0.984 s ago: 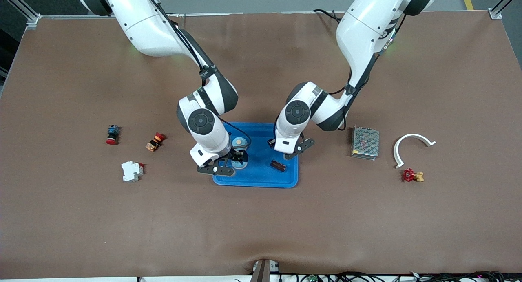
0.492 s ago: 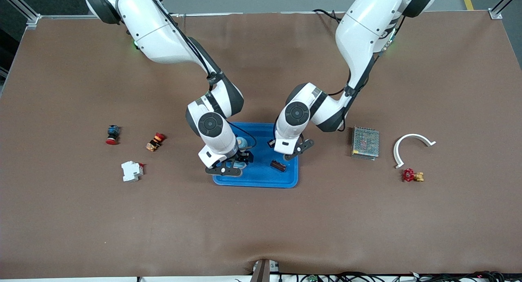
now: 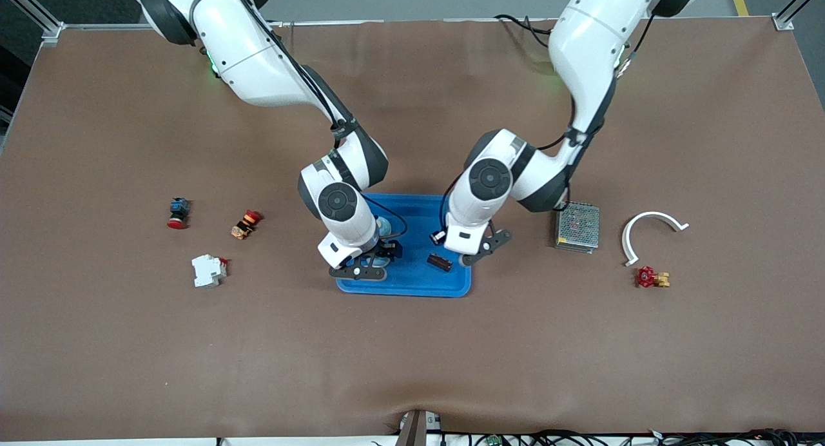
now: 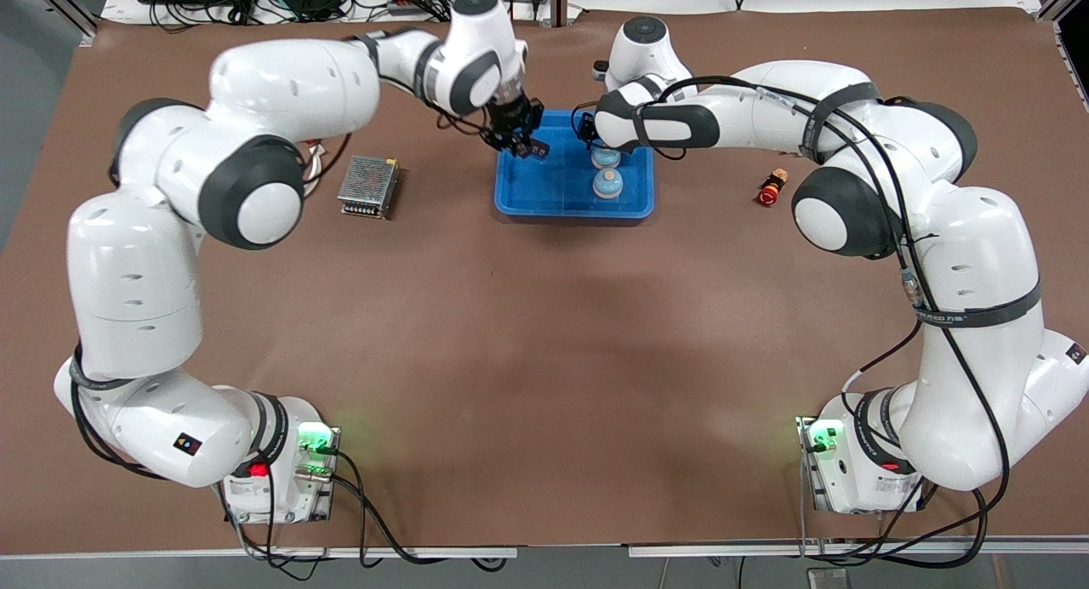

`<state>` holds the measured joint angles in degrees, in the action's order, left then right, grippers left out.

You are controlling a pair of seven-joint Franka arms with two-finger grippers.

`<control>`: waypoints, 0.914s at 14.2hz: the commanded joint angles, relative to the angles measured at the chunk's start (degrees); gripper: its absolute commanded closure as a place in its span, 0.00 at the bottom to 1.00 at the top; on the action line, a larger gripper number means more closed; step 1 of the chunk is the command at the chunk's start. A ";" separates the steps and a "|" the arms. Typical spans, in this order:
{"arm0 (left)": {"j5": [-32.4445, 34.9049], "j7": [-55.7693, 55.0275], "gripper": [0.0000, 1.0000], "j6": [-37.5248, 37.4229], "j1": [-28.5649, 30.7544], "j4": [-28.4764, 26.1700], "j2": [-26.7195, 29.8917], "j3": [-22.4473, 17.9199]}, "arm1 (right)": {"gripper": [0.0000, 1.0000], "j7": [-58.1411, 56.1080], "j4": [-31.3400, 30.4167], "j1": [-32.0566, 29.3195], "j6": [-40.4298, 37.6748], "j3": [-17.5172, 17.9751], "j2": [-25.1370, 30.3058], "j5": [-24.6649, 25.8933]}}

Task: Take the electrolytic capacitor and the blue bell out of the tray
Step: 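Grip the capacitor with the left gripper while the right gripper grips the bell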

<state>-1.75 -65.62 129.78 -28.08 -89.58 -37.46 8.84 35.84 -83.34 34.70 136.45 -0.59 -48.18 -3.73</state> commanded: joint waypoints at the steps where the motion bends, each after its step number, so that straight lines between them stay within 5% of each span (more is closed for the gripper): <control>1: 0.08 5.05 1.00 -6.27 2.94 -1.38 5.89 -0.05 | 0.00 -0.42 1.60 0.98 -0.22 -0.37 -1.30 -0.14; 6: 2.17 16.21 1.00 -16.99 10.67 -2.26 11.52 -0.14 | 0.05 -1.20 1.60 0.98 -0.22 -0.37 -1.39 -0.05; 9: 5.87 20.35 1.00 -19.65 14.01 -3.49 12.58 -0.14 | 0.45 -2.53 1.60 0.81 -0.40 -0.46 -1.31 0.04; 13: 10.71 24.48 1.00 -19.56 18.67 -8.75 14.51 -0.05 | 0.72 -2.62 1.60 1.07 -0.40 -0.46 -1.22 0.13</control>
<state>6.92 -43.36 110.22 -11.28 -93.76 -26.19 8.42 34.00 -83.05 35.40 136.43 -0.77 -48.62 -3.68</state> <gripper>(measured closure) 0.661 0.322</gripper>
